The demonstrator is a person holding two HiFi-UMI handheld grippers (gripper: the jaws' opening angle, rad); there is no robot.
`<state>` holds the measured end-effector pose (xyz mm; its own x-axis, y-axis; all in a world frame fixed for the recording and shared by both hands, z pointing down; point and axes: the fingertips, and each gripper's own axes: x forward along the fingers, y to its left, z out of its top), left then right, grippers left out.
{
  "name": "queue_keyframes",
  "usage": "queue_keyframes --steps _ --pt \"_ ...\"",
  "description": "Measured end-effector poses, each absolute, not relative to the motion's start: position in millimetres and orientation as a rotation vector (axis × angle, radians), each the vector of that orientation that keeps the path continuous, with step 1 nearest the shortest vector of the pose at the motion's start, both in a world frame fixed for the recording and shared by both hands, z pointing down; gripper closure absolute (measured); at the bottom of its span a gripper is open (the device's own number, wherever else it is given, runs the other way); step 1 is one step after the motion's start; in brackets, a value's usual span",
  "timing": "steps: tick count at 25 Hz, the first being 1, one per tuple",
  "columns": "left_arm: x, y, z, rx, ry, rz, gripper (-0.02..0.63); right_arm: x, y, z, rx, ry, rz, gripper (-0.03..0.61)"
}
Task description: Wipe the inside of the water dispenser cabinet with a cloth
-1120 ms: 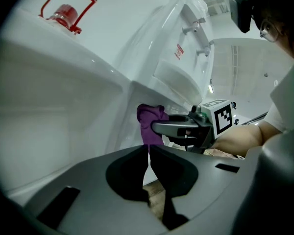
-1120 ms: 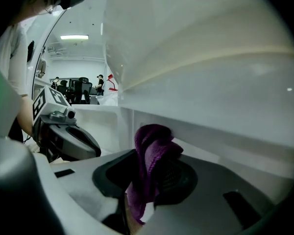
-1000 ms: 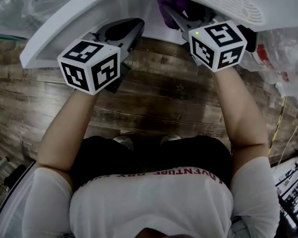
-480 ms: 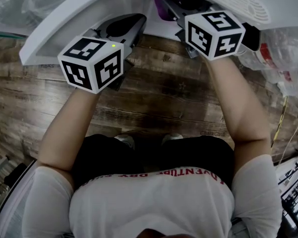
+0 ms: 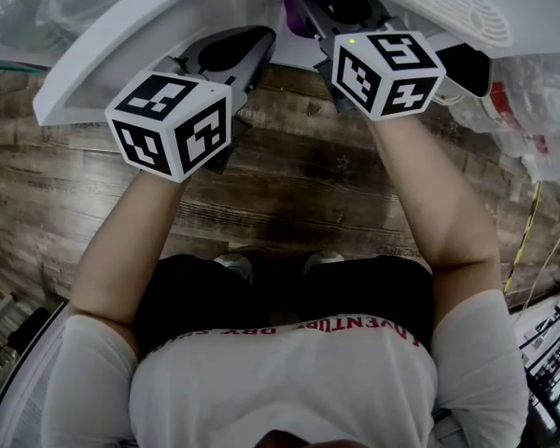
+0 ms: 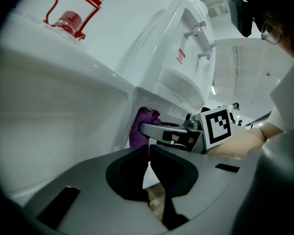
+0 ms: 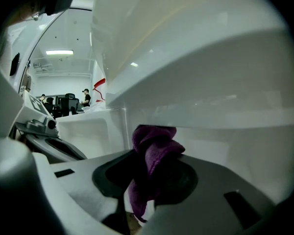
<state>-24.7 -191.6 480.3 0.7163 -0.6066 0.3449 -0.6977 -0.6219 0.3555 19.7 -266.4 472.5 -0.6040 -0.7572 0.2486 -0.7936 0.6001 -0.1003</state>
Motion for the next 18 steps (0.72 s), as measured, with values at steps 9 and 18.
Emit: queue_keyframes --steps 9,18 --pt "-24 -191 482 2.451 -0.996 0.260 0.578 18 -264 489 1.289 -2.618 0.280 0.468" --pt "-21 -188 485 2.458 -0.985 0.279 0.579 19 -260 522 1.271 -2.558 0.299 0.468"
